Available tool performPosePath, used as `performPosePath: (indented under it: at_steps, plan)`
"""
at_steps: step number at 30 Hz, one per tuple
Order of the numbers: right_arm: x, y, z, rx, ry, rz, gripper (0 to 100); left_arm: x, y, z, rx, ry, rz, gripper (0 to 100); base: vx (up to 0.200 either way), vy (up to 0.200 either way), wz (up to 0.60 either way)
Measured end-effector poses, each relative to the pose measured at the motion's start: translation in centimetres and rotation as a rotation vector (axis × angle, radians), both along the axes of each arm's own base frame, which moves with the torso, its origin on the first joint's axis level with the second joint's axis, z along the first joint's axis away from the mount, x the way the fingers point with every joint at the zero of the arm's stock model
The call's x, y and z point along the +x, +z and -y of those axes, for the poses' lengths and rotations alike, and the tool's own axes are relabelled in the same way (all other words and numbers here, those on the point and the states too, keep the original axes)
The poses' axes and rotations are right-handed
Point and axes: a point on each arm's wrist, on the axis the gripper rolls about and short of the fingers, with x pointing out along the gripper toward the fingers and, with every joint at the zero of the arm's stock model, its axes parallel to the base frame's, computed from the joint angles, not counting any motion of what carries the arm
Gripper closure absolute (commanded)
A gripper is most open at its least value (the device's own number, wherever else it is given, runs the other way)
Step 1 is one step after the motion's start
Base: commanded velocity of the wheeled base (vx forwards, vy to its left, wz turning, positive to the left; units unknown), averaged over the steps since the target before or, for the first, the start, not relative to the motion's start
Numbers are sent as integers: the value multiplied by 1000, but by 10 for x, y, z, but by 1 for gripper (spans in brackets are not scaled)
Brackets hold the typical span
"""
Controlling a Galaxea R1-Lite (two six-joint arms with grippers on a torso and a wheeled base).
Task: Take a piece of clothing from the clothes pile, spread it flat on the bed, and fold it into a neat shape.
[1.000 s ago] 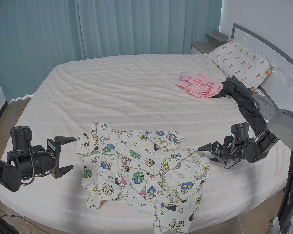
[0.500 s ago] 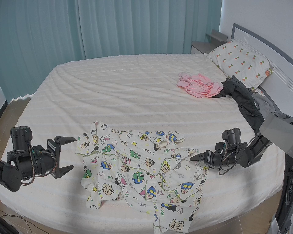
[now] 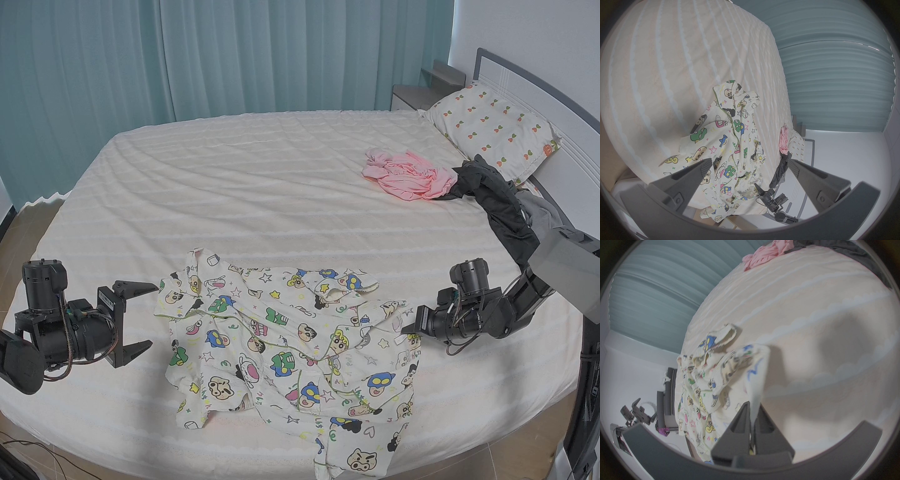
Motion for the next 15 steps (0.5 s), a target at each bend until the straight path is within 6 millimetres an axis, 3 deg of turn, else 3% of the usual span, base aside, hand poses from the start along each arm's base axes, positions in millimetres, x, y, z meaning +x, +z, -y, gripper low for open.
performPosePath:
  at_steps: [15]
  plan:
    - [-5,28,81,-17,-228,52,100,-1,-3,8,11,-39,-6,0,0,0,0]
